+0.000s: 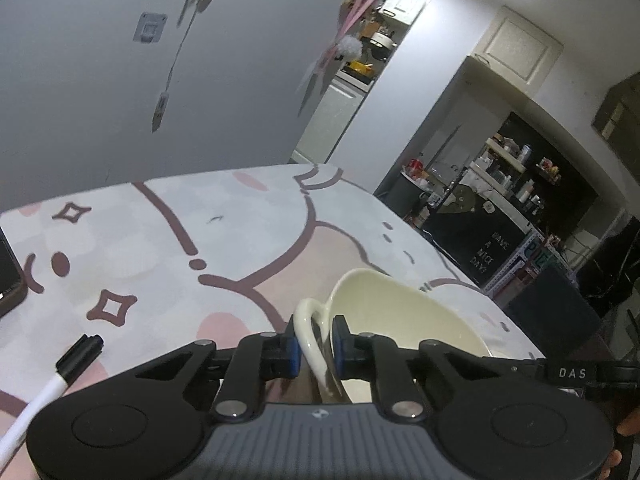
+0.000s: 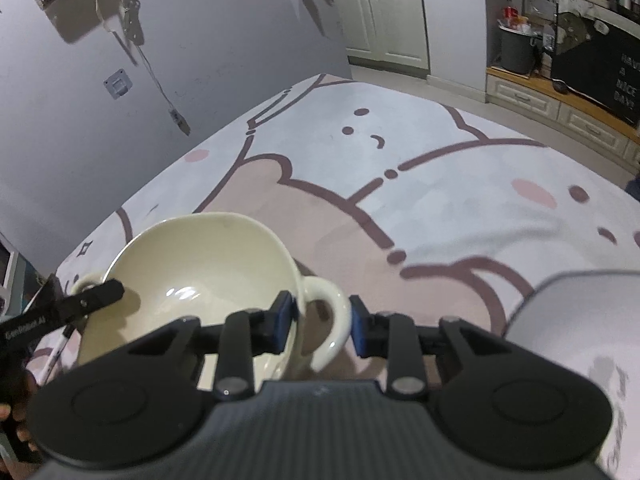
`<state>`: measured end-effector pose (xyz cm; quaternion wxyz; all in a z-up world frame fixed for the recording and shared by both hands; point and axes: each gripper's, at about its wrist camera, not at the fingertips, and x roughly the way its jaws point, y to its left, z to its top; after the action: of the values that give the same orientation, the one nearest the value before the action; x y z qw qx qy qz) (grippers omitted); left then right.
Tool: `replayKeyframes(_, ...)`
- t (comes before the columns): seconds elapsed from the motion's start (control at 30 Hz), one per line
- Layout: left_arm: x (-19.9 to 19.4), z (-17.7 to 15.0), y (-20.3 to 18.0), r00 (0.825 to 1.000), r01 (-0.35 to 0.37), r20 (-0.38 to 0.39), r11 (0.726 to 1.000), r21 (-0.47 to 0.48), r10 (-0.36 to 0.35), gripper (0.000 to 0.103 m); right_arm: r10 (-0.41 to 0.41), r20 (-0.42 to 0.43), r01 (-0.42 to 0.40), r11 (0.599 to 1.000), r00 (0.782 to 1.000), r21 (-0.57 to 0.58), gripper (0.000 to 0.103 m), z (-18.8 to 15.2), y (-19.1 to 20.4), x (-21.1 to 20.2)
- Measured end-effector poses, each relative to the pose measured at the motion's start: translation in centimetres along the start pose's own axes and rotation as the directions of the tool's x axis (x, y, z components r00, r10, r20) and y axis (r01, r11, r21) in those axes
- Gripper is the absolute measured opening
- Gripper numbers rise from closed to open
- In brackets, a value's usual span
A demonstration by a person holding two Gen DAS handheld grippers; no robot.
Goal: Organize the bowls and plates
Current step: 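Lift the cream bowl with both grippers and carry it across the table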
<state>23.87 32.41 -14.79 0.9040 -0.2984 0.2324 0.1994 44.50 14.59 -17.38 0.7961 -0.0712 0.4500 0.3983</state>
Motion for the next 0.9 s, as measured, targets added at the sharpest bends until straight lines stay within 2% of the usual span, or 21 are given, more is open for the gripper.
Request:
replayKeyframes(0.2,-3.8,0.7,-2.1,0.997,0.067,-0.028,0.998,0.02,-0.066,0.016,-0.021,0.055,0.018,0.998,0.998,0.053,0.033,-2.1,0.5,-5.2)
replayKeyframes(0.4,-9.8,1.6,-6.1,0.985,0.161,-0.074,0.984,0.071,-0.156,0.015,-0.058,0.101,0.045,0.991,0.993,0.124,0.033,-5.2,1.4,-13.7)
replayKeyframes(0.7,-18.5,0.8,-14.3,0.951,0.293,-0.153,0.941,0.166,-0.269,0.015,-0.155,0.187,0.102,0.958,0.97,0.266,0.032,-11.7,2.1,-29.1)
replayKeyframes(0.9,-22.0,-2.4,-19.5,0.918,0.372,-0.231,0.901,0.223,-0.322,0.016,-0.226,0.233,0.139,0.931,0.946,0.338,0.031,-17.1,1.4,-37.9)
